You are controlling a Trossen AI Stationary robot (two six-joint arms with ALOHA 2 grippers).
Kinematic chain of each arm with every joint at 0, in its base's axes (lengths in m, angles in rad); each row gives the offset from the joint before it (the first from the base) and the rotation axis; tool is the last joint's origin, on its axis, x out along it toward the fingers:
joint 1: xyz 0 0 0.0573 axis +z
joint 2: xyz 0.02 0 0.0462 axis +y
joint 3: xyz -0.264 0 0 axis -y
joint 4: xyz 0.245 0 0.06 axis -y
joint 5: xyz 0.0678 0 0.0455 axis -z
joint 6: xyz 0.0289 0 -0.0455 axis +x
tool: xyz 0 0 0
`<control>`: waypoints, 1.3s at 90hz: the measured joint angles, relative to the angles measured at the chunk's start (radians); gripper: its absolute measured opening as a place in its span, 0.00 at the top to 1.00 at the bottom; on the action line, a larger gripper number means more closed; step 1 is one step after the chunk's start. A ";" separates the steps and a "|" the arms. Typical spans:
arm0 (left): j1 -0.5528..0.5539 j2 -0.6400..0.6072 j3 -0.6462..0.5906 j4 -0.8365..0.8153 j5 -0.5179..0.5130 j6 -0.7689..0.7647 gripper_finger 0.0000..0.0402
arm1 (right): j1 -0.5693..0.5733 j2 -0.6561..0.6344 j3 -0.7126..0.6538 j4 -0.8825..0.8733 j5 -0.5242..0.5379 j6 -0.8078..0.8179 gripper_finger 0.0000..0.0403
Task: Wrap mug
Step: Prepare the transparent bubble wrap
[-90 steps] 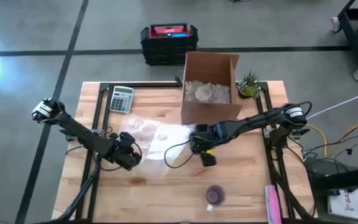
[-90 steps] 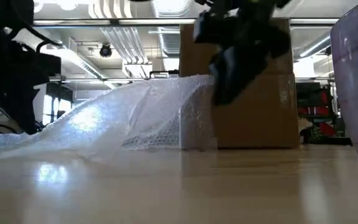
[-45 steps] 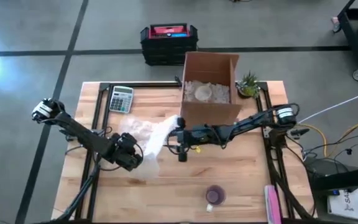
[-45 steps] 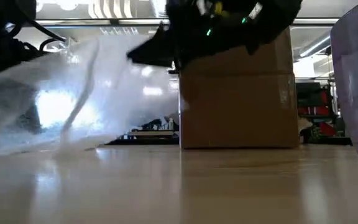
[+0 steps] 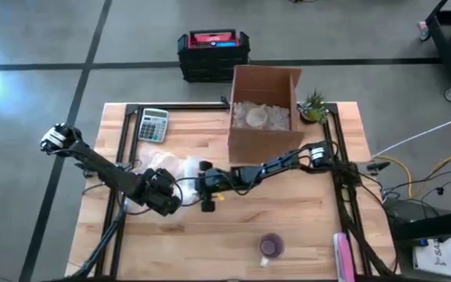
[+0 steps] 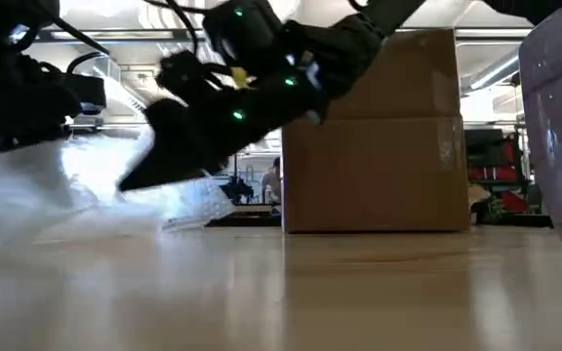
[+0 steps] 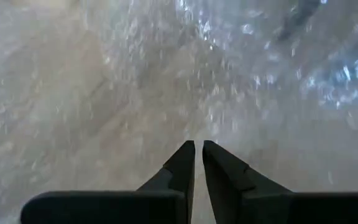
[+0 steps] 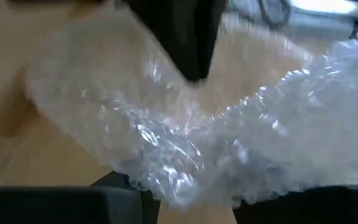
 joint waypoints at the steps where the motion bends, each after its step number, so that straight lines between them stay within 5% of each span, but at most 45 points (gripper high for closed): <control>1: 0.000 0.000 0.000 0.002 0.001 0.001 0.95 | 0.000 0.002 0.006 0.000 -0.005 0.000 0.67; 31: 0.001 0.003 -0.022 0.115 0.006 0.067 0.95 | 0.006 0.011 0.127 0.014 -0.084 0.021 0.54; 46: 0.001 0.000 -0.023 0.112 0.012 0.071 0.95 | 0.006 0.040 0.188 -0.111 -0.069 0.024 0.68; 60: 0.000 -0.015 -0.023 0.083 0.053 0.073 0.95 | 0.010 0.034 0.216 -0.411 -0.067 -0.034 0.97; 89: 0.001 -0.037 -0.024 -0.078 0.060 -0.004 0.95 | 0.032 -0.031 0.446 -1.279 -0.069 -0.106 0.99; 117: 0.001 -0.034 -0.026 -0.083 0.059 -0.012 0.95 | 0.039 -0.043 0.648 -1.759 -0.079 -0.062 0.99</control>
